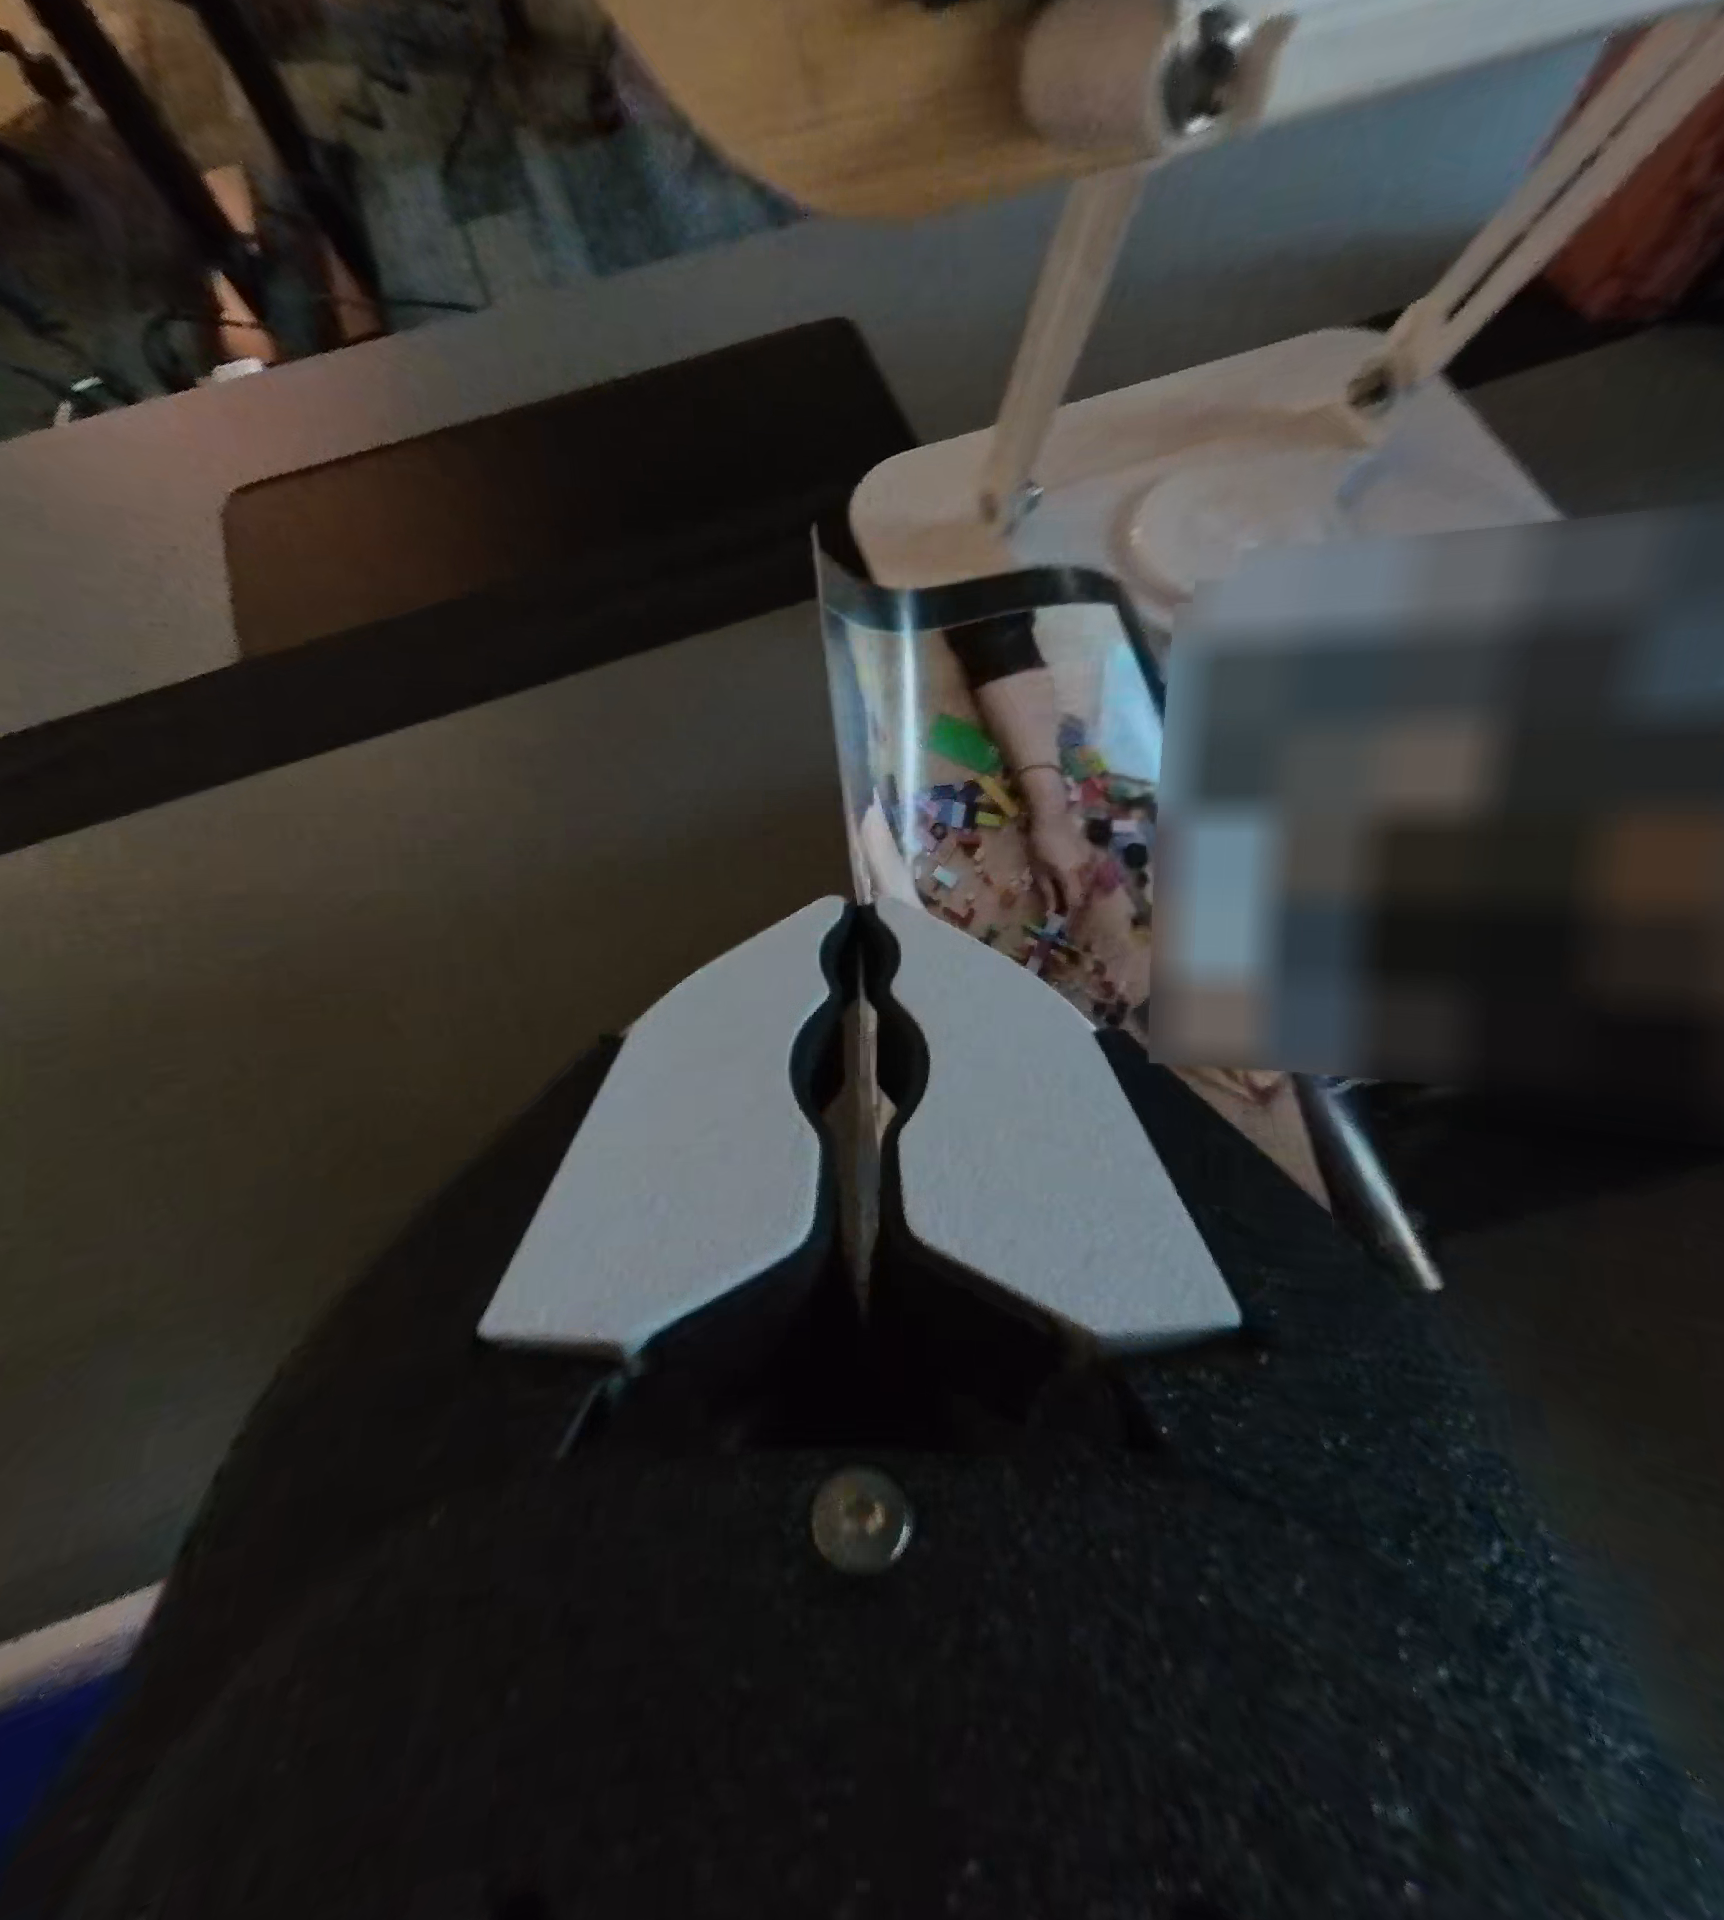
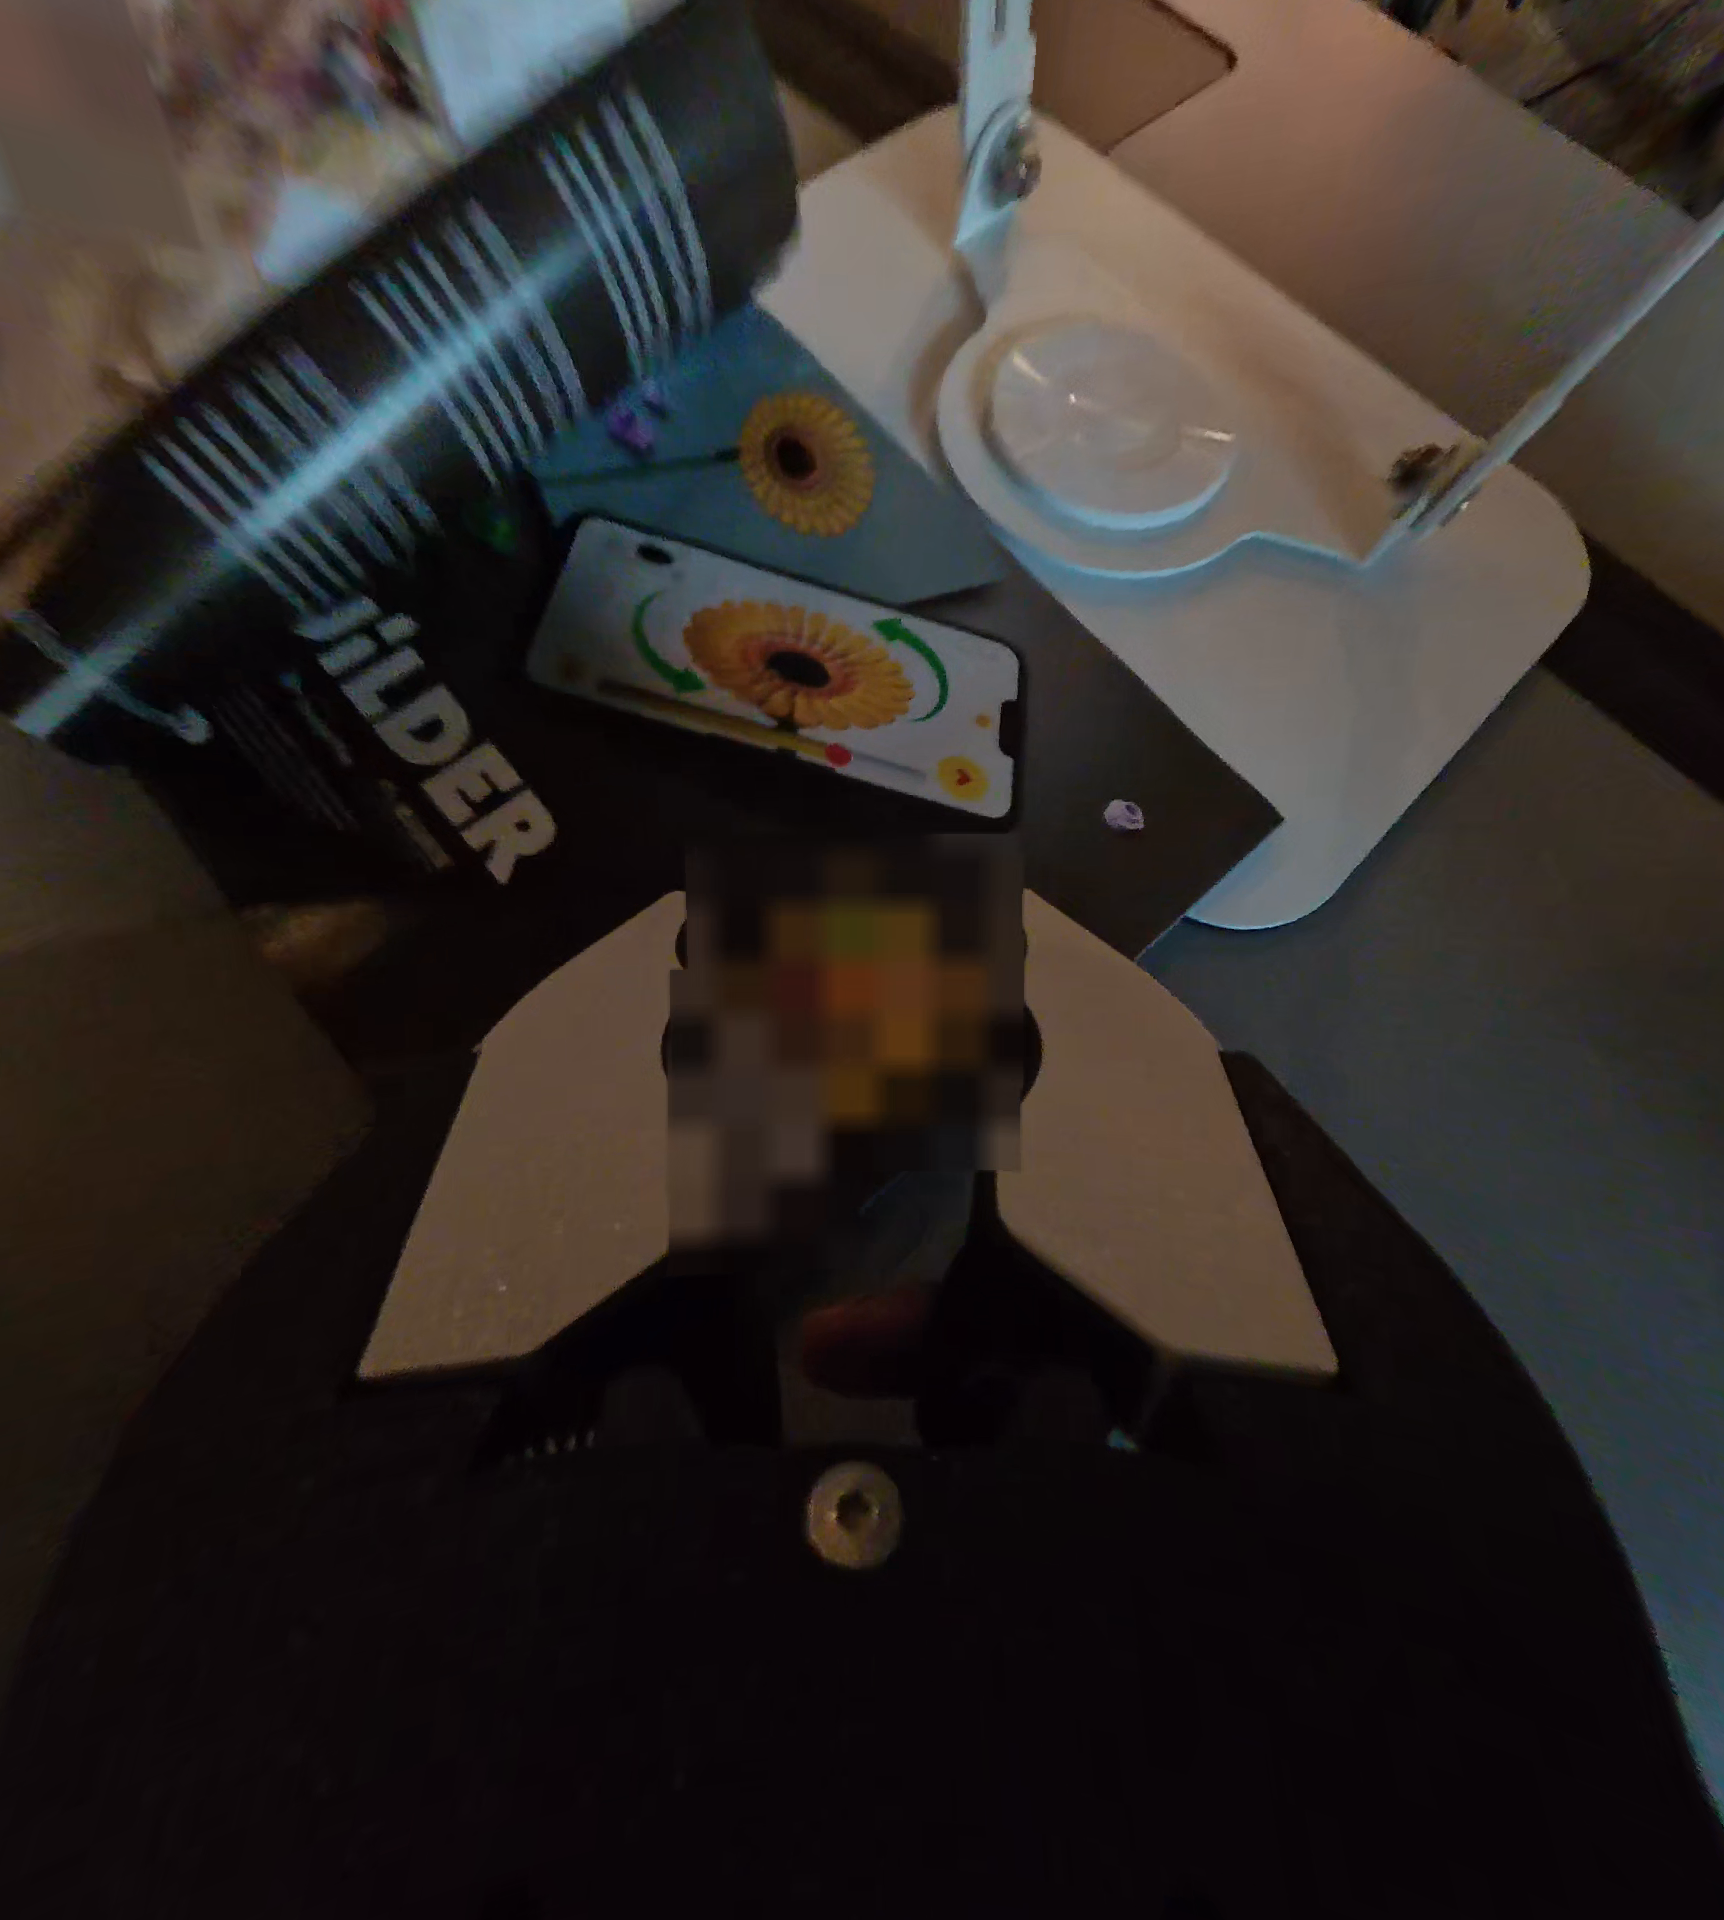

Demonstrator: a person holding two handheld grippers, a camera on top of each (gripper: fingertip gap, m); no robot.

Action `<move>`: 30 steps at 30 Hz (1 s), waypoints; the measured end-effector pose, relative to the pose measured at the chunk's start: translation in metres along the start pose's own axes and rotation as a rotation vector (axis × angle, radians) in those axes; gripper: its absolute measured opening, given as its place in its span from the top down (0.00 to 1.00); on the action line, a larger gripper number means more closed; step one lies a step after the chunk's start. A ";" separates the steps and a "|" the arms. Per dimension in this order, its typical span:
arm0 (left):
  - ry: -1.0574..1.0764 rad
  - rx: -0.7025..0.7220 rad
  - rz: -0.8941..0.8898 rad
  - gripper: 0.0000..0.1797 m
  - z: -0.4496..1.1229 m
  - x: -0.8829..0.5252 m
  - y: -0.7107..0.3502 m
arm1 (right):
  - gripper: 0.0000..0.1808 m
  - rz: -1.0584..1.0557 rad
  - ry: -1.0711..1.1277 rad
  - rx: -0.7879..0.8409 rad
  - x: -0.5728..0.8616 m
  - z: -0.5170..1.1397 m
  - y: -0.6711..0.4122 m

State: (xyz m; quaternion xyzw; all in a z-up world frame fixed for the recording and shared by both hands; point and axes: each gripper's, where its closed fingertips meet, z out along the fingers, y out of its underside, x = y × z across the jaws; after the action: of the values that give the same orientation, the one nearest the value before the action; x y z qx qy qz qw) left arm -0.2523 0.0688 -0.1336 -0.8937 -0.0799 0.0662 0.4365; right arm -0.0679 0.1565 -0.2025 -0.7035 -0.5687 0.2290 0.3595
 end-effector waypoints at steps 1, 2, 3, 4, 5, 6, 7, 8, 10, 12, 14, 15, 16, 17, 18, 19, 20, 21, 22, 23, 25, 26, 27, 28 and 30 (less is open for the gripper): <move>-0.039 -0.021 0.008 1.00 0.000 -0.007 0.003 | 0.72 -0.003 0.025 -0.015 0.002 0.001 0.001; -0.087 -0.044 0.025 1.00 -0.001 -0.015 0.007 | 0.72 0.003 0.054 -0.028 0.005 0.002 0.002; -0.132 -0.064 0.041 1.00 -0.002 -0.022 0.010 | 0.71 0.017 0.074 -0.037 0.008 0.002 0.003; -0.162 -0.080 0.053 1.00 -0.002 -0.027 0.012 | 0.70 0.037 0.085 -0.039 0.010 0.002 0.003; -0.177 -0.087 0.057 1.00 -0.001 -0.029 0.014 | 0.69 0.057 0.087 -0.034 0.011 0.001 0.002; -0.185 -0.092 0.058 1.00 -0.001 -0.031 0.015 | 0.69 0.074 0.090 -0.029 0.013 0.000 0.002; -0.198 -0.098 0.060 1.00 -0.001 -0.033 0.016 | 0.69 0.086 0.098 -0.027 0.015 -0.001 0.002; -0.214 -0.106 0.067 1.00 -0.001 -0.036 0.017 | 0.68 0.093 0.104 -0.026 0.017 -0.001 0.002; -0.250 -0.118 0.078 1.00 -0.002 -0.043 0.020 | 0.68 0.097 0.104 -0.018 0.018 -0.002 0.001; -0.284 -0.122 0.085 1.00 -0.004 -0.050 0.021 | 0.69 0.103 0.096 -0.012 0.017 -0.003 0.001; -0.316 -0.123 0.086 1.00 -0.007 -0.058 0.022 | 0.69 0.097 0.099 -0.015 0.017 -0.002 0.001; -0.331 -0.127 0.088 1.00 -0.008 -0.061 0.022 | 0.69 0.091 0.103 -0.020 0.017 -0.002 0.002; -0.343 -0.130 0.089 1.00 -0.009 -0.064 0.023 | 0.69 0.085 0.106 -0.026 0.017 -0.002 0.003; -0.351 -0.131 0.089 0.99 -0.009 -0.066 0.024 | 0.69 0.082 0.105 -0.031 0.017 -0.001 0.003; -0.355 -0.137 0.090 0.98 -0.009 -0.066 0.025 | 0.69 0.082 0.102 -0.033 0.016 -0.001 0.004; -0.357 -0.144 0.092 0.98 -0.008 -0.067 0.027 | 0.69 0.083 0.098 -0.033 0.016 -0.001 0.004; -0.364 -0.150 0.093 0.97 -0.008 -0.069 0.029 | 0.69 0.088 0.097 -0.035 0.016 -0.001 0.004; -0.382 -0.157 0.096 0.96 -0.008 -0.072 0.030 | 0.69 0.091 0.097 -0.038 0.016 -0.001 0.005; -0.406 -0.165 0.104 0.94 -0.010 -0.075 0.030 | 0.69 0.092 0.096 -0.038 0.016 -0.001 0.005; -0.434 -0.168 0.116 0.91 -0.014 -0.077 0.028 | 0.69 0.094 0.098 -0.035 0.016 -0.001 0.005; -0.444 -0.140 0.135 0.86 -0.021 -0.071 0.017 | 0.70 0.102 0.089 -0.031 0.016 -0.001 0.004; -0.412 -0.116 0.139 0.85 -0.022 -0.061 0.010 | 0.70 0.107 0.079 -0.024 0.014 -0.001 0.002; -0.365 -0.085 0.141 0.85 -0.021 -0.048 0.003 | 0.71 0.109 0.064 -0.016 0.011 -0.001 0.001; -0.308 -0.056 0.141 0.84 -0.019 -0.033 -0.004 | 0.72 0.105 0.046 -0.009 0.008 -0.002 -0.001; -0.196 -0.018 0.137 0.84 -0.014 -0.004 -0.012 | 0.74 0.078 0.012 -0.008 0.001 -0.002 -0.002</move>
State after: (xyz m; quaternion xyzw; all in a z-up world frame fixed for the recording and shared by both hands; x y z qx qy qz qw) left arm -0.2551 0.0649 -0.1152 -0.8902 -0.0614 0.1822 0.4130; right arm -0.0672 0.1571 -0.1996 -0.7279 -0.5398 0.2360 0.3509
